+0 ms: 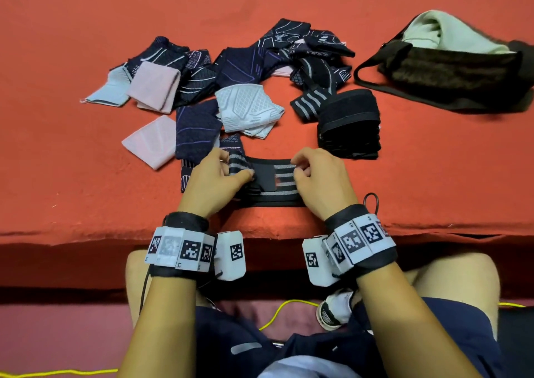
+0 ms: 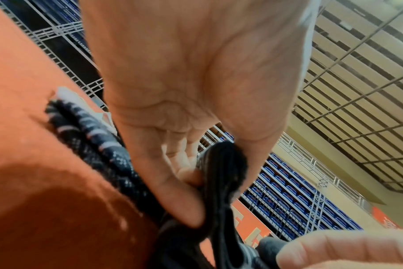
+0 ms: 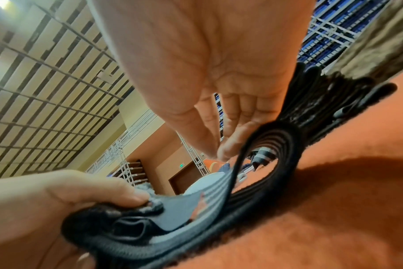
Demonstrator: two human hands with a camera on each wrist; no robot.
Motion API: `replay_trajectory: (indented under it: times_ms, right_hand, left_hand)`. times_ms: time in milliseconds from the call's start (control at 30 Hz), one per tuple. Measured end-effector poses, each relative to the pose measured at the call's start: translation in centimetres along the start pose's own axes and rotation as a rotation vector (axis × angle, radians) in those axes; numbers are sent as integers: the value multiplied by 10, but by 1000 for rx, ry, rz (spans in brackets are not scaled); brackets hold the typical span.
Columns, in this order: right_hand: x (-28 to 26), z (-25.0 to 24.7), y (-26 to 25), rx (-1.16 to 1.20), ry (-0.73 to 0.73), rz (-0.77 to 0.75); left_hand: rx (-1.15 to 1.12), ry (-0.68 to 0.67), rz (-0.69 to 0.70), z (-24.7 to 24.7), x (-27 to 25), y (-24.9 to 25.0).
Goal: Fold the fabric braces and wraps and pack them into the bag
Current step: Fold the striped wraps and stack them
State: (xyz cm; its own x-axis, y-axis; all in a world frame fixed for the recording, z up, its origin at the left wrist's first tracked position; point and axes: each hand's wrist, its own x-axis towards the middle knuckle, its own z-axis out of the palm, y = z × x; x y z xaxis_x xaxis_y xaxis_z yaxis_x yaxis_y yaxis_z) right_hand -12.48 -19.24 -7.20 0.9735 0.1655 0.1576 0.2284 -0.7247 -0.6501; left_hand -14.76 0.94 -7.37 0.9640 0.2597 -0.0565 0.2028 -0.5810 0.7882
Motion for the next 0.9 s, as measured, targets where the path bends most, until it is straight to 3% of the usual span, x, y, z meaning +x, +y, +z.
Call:
replay_trajectory:
  times_ms: [200,400,567,733,900]
  right_hand:
    - [-2,8,-5,19,-22,-21]
    - [-4,23,-16,1,-195,-86]
    - [-4,36,-14,-14,-192,-42]
    - [-6,41,-21,-8,-222,-59]
    - [-6,43,-22,24,-245,-69]
  left_hand:
    - [-86,70,-81,-13,3,-10]
    - [-98,55,-130,-16,1,-21]
    - [-232,59,-155,-12,3,-16]
    - [-120,100,-4,-8,0,-2]
    - [-32,39,84,-4,-5,11]
